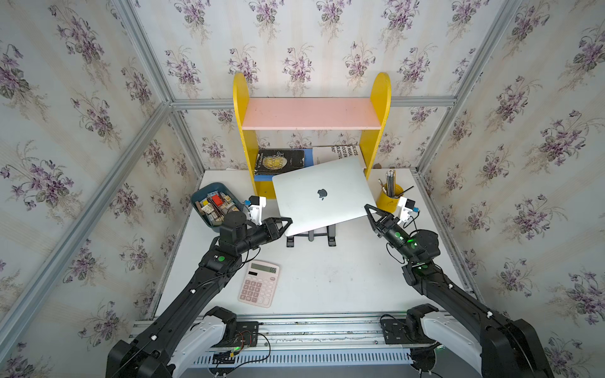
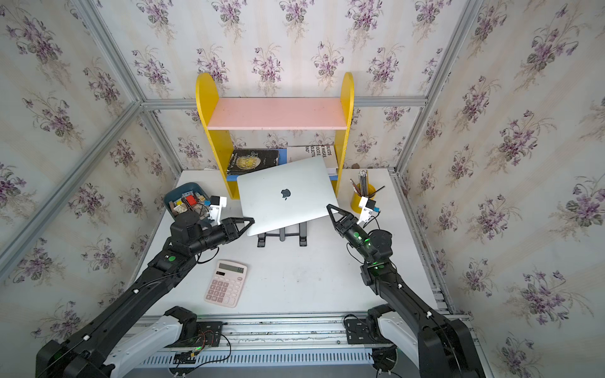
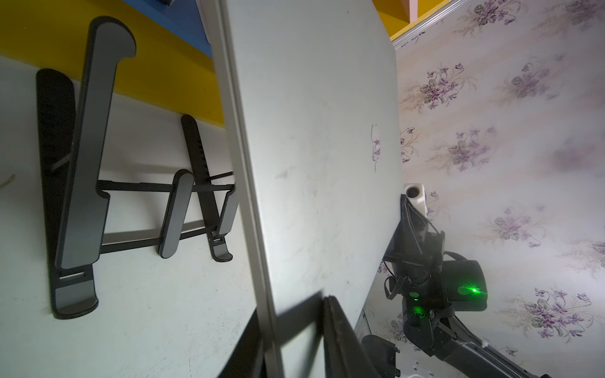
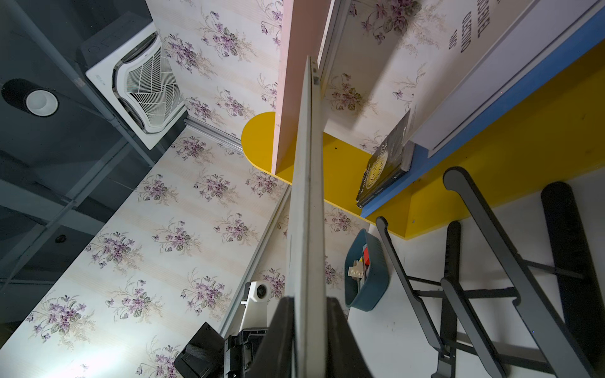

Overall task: Close the laptop lid and set it aside
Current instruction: Pick up the laptop from the computer stand.

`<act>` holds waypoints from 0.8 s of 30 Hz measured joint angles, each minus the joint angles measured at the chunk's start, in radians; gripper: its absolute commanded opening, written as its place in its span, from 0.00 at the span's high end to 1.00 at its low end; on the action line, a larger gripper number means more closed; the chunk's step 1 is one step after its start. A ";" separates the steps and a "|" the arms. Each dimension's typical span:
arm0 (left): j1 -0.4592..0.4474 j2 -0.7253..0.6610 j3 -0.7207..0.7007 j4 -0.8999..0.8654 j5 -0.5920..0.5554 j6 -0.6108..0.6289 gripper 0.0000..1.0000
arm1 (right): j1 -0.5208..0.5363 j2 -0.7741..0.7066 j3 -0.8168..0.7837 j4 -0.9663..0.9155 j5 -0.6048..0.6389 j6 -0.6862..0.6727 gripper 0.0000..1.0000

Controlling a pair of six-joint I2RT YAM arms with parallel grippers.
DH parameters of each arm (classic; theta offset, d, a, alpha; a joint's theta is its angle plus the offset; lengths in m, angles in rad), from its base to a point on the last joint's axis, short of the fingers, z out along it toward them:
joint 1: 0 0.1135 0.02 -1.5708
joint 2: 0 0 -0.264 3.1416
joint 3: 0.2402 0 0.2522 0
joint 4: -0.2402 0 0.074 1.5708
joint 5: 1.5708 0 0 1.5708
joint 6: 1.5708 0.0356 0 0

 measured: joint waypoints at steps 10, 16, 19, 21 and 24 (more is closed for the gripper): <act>0.011 0.074 0.142 -0.050 -0.006 0.035 0.75 | 0.000 0.014 0.084 -0.060 0.035 -0.018 1.00; 0.023 0.124 0.223 -0.068 -0.006 0.047 0.78 | 0.000 0.046 0.141 -0.075 0.054 -0.022 1.00; 0.032 0.149 0.258 -0.068 -0.002 0.051 0.78 | 0.000 0.064 0.171 -0.080 0.060 -0.023 1.00; 0.038 0.166 0.281 -0.068 0.002 0.053 0.79 | 0.000 0.077 0.189 -0.081 0.062 -0.024 1.00; 0.051 0.194 0.320 -0.072 0.011 0.060 0.79 | 0.000 0.096 0.209 -0.082 0.063 -0.023 1.00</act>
